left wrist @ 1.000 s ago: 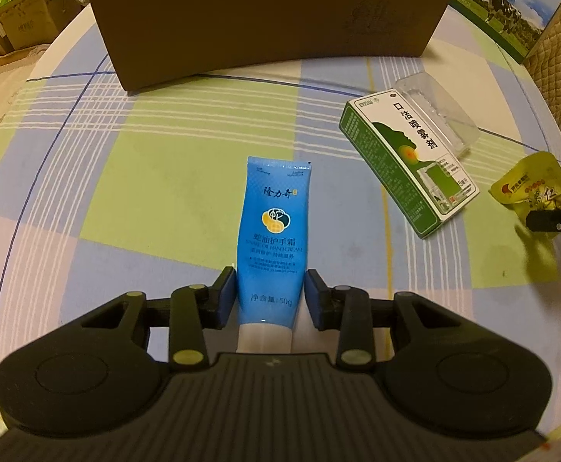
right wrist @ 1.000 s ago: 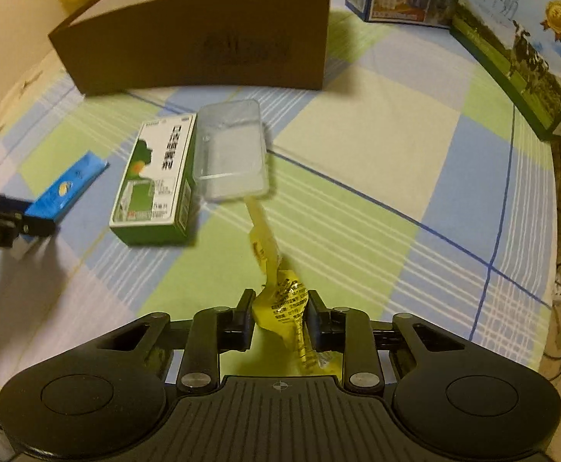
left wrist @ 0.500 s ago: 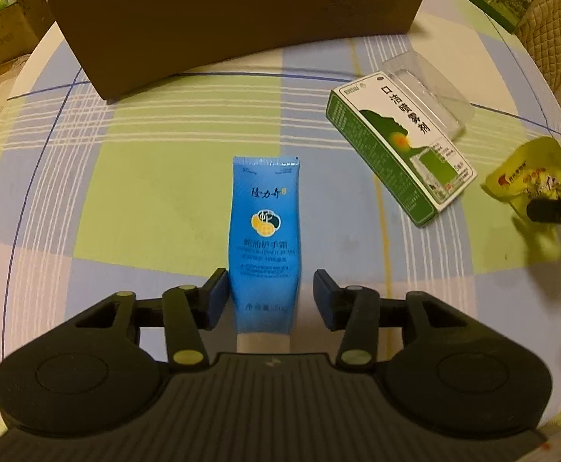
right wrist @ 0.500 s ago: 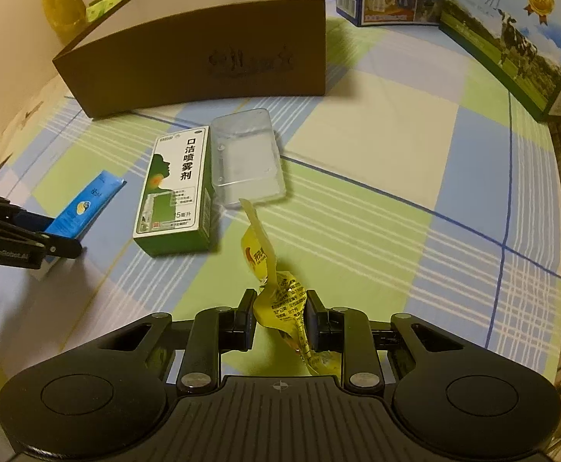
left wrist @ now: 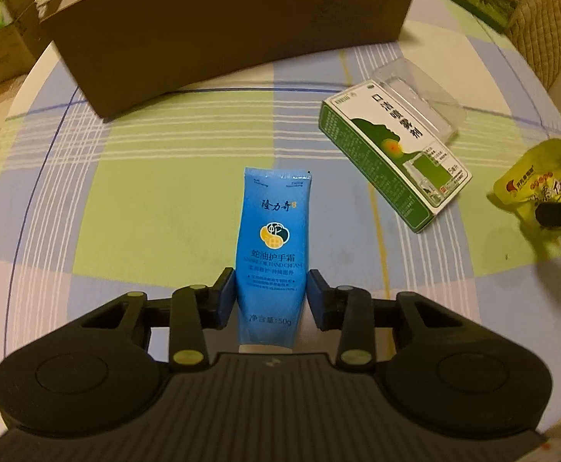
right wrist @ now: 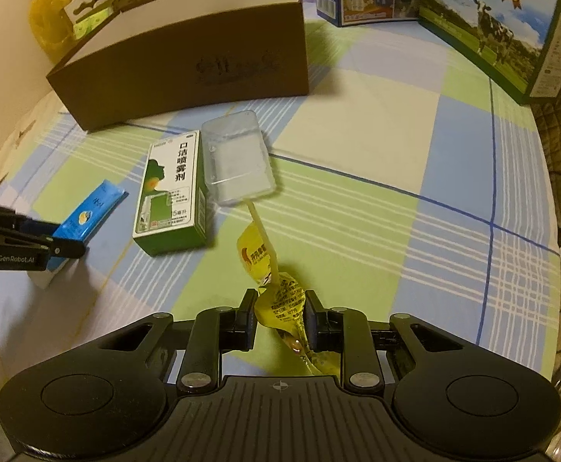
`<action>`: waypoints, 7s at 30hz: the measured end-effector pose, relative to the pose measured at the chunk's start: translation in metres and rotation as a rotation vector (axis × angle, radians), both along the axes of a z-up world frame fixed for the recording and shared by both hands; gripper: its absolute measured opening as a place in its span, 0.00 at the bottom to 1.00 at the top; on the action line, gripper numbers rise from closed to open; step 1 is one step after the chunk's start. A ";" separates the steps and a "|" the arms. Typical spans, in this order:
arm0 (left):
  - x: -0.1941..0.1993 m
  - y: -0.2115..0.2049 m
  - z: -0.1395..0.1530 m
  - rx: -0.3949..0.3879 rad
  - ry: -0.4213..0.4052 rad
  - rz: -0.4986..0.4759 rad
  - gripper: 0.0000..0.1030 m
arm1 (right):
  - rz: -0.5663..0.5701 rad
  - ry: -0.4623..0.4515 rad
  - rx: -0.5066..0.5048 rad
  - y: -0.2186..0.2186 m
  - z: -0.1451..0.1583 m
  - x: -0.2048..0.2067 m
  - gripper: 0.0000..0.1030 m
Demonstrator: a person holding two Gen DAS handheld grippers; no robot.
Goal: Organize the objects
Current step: 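Lift the yellow pouch and blue tube off the table toward the brown box, then lower the pouch and tube into the brown box and open both tools, then raise both open tools above the brown box, then move both open tools back toward the spray box and clear tray on the table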
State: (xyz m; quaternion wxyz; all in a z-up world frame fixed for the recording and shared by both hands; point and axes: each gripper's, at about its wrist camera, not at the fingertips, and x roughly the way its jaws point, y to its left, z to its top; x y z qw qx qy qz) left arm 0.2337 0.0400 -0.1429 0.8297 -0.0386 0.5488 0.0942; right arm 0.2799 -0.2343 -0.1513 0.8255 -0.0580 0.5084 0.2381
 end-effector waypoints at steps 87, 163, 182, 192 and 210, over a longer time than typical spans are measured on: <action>0.268 0.140 0.073 0.036 -0.194 0.110 0.55 | -0.040 -0.153 0.356 0.140 0.069 0.305 0.46; 0.010 0.001 0.123 -0.051 -0.168 0.087 0.83 | -0.208 0.010 0.359 0.024 0.089 0.028 0.54; 0.004 -0.016 0.097 -0.062 -0.100 0.059 0.83 | -0.217 0.063 0.294 0.010 0.059 0.006 0.78; 0.011 -0.025 0.085 -0.064 -0.077 0.047 0.83 | -0.207 0.043 0.224 0.005 0.046 0.004 0.90; 0.042 -0.052 0.038 -0.096 0.017 0.001 0.88 | -0.276 0.027 0.031 -0.031 0.019 0.015 0.90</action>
